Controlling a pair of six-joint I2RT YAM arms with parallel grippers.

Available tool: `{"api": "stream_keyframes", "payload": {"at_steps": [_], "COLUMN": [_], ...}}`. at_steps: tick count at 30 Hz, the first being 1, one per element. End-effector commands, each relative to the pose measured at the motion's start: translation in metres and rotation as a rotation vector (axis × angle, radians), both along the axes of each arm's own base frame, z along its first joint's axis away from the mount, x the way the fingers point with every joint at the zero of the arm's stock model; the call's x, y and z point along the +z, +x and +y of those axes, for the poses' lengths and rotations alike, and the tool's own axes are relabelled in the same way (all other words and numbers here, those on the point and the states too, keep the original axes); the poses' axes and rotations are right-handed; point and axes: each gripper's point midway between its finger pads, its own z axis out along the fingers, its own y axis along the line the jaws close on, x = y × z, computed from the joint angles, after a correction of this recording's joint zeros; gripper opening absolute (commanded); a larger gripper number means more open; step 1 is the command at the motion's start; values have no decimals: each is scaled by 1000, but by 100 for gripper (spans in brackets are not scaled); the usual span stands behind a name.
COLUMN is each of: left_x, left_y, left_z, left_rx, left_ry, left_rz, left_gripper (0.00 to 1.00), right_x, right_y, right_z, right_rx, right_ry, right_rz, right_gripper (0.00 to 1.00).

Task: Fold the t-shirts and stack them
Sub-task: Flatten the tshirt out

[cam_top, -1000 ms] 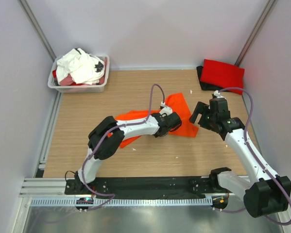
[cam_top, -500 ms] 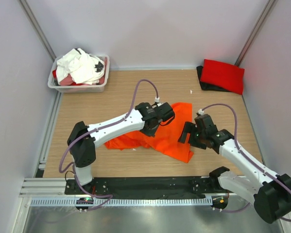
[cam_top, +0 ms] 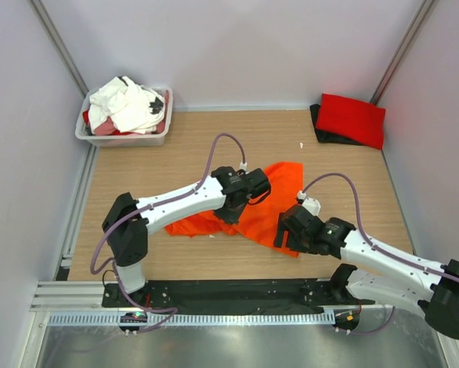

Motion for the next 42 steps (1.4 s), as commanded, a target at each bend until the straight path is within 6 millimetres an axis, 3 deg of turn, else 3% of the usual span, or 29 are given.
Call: {"api": "stream_keyframes", "payload": {"at_steps": [1, 2, 5, 8, 16, 23, 30, 36, 38, 39, 42], "left_x": [-7, -11, -28, -43, -59, -85, -92, -91, -90, -88, -75], "left_y": [-24, -28, -40, -45, -31, -24, -7, 7, 11, 13, 13], "left_z": [2, 2, 9, 8, -8, -17, -19, -22, -20, -17, -17], "left_rx": [9, 22, 28, 37, 20, 13, 41, 65, 75, 80, 66], "left_ry": [-78, -90, -106, -153, -137, -84, -45, -34, -27, -18, -30], "left_rz": [32, 35, 15, -14, -161, -181, -259, -337, -361, -378, -390], "left_gripper": [23, 34, 49, 53, 54, 56, 57, 46, 26, 1, 0], "right_x": [-3, -3, 1, 2, -3, -5, -6, -8, -9, -10, -10], "right_y": [9, 9, 18, 27, 42, 39, 37, 37, 37, 37, 37], "right_z": [-17, -18, -18, -10, 8, 3, 2, 2, 2, 1, 1], "right_rx": [-93, -94, -99, -76, -33, -33, -34, -26, -23, -22, -22], "right_ry": [-96, -106, -121, -125, -164, -173, -167, -178, -182, -187, -185], "right_rz": [-39, -41, -72, -90, -77, -73, -76, -70, -68, -67, -63], "right_gripper": [85, 86, 92, 96, 96, 96, 96, 96, 96, 96, 96]}}
